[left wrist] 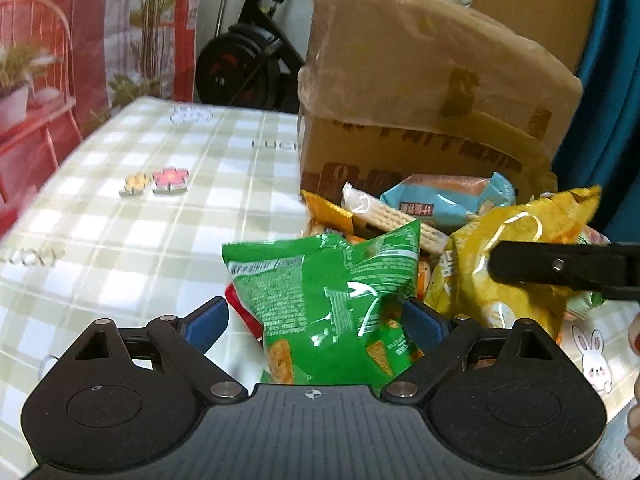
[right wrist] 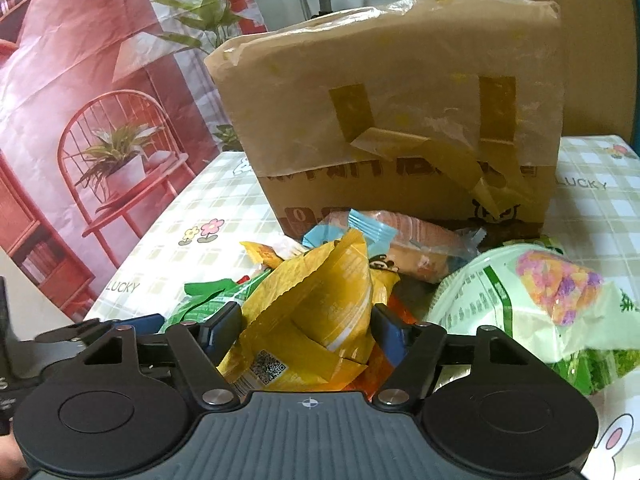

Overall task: Organize snacks
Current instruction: 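Grasp the green chip bag with the left tool while the right grasps the yellow bag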

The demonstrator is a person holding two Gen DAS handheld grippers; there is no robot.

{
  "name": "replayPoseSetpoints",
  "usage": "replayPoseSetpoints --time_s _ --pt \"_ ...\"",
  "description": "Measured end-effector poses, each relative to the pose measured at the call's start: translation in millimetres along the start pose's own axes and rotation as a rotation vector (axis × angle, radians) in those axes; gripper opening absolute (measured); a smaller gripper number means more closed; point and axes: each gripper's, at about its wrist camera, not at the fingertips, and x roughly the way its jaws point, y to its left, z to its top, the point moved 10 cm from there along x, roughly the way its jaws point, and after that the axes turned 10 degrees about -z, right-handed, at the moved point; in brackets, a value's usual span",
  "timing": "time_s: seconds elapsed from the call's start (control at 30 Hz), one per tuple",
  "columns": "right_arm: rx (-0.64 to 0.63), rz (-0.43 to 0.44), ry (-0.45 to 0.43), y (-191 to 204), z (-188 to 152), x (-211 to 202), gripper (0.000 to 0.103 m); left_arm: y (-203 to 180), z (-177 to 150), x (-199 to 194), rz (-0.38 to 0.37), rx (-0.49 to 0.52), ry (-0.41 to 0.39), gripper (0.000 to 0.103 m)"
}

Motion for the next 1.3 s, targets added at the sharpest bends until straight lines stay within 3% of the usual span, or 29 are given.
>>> replayPoseSetpoints --time_s 0.07,0.13,0.17,0.5,0.67,0.7,0.73,0.77,0.93,1.3 --pt "0.005 -0.003 0.004 -1 -1 1 0.069 1 -1 4 -0.02 -0.017 0.006 0.093" --pt "0.007 -0.006 0.011 0 -1 3 0.07 -1 -1 3 -0.038 -0.013 -0.001 0.077" --pt "0.009 -0.009 0.014 0 -1 4 0.072 -2 0 2 -0.056 -0.009 -0.007 0.064" --pt "0.026 -0.053 0.068 3 -4 20 0.092 -7 8 -13 -0.048 0.0 -0.065 0.061" --pt "0.017 -0.057 0.085 4 -7 27 0.098 -6 16 -24 -0.007 0.021 -0.095 0.061" --pt "0.012 -0.048 0.084 5 -7 27 0.097 -4 17 -25 -0.004 0.014 -0.095 0.061" --pt "0.006 -0.033 0.078 7 -7 26 0.088 -1 16 -26 0.0 0.005 -0.097 0.061" --pt "0.001 0.005 0.075 10 -7 23 0.069 1 17 -27 0.002 -0.002 -0.1 0.061" --pt "-0.028 0.042 0.051 16 -6 9 0.047 5 21 -40 0.031 -0.005 -0.123 0.061" --pt "-0.027 0.145 -0.056 18 14 -41 0.042 -2 45 -71 0.055 -0.006 -0.216 0.061"
